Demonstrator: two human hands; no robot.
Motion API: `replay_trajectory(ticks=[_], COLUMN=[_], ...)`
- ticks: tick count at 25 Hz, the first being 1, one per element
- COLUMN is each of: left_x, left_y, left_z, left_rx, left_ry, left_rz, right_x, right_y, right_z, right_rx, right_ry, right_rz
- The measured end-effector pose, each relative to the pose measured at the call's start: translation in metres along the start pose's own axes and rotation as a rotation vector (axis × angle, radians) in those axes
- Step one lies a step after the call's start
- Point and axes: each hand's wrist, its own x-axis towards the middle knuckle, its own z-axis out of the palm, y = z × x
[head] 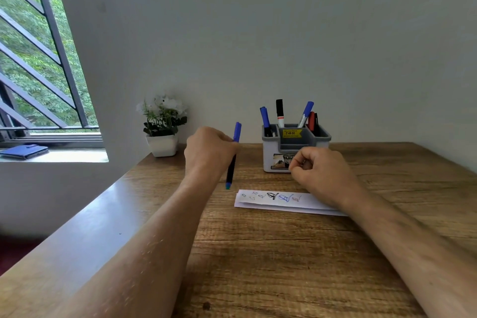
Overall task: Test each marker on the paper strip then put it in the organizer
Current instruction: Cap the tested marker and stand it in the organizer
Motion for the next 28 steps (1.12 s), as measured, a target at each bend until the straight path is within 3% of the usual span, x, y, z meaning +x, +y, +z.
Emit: replay_trajectory(ticks=[4,10,19,28], left_x=[-0.01,-0.034,-0.047,-0.043], left_y=[0.008,0.026,0.031,0.027], left_z=[0.002,0.009,0.022,0.024], left_rx=[-0.399,-0.751,-0.795,-0.797], left_ry=[0.014,-0.169,-0.357,-0.266], left_rz=[0.021,0.021,0.04,0.028], right_x=[-0.001,-0.006,-0.008,-0.007], right_y=[-0.005,-0.011,-0.013,-0.011], right_z=[0.0,-0.002,0.002,0.0], right_rx=[0.082,0.161,0.201,0.074], right_ry=[0.09,0.114,0.116,0.112], right_rz=[-0.094,-0.186,-0.205,-0.182])
